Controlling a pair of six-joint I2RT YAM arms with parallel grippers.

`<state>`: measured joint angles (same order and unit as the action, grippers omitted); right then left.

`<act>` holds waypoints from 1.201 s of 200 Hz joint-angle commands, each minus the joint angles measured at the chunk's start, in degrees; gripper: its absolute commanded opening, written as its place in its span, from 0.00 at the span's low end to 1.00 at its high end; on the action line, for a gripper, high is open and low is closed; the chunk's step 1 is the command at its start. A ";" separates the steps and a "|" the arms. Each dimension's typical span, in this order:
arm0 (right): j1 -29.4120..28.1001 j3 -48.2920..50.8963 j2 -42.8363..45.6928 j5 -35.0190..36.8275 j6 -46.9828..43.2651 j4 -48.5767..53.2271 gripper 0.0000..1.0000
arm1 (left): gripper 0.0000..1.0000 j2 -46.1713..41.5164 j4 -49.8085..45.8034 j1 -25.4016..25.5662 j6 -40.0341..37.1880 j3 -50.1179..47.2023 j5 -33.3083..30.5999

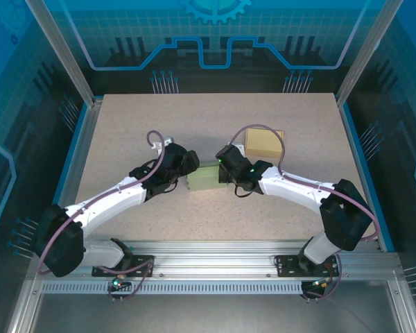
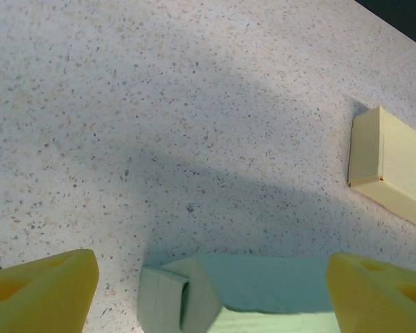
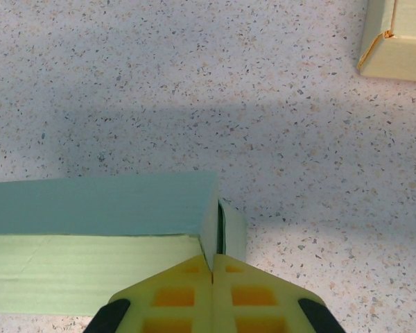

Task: Fold the paper box

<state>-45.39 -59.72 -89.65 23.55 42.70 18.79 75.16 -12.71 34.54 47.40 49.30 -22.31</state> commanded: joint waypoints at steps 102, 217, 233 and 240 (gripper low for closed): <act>-1.01 0.07 -2.77 -2.55 1.20 3.01 0.00 | 0.55 1.40 14.06 -2.54 13.19 -11.50 14.37; -0.93 0.14 -3.21 -3.35 1.60 2.66 0.00 | 0.49 0.82 21.15 -2.48 19.55 -17.75 14.24; -0.90 0.29 -3.08 -3.40 1.64 2.63 0.00 | 0.63 -0.06 20.09 -3.23 18.91 -17.49 13.88; -0.90 0.38 -3.08 -3.50 1.68 2.62 0.00 | 0.65 -0.58 19.75 -3.75 18.54 -17.40 13.80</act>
<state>-45.36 -60.01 -90.04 23.55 43.18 18.76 75.20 12.45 31.86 65.80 33.76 -9.56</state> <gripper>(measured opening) 0.058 0.611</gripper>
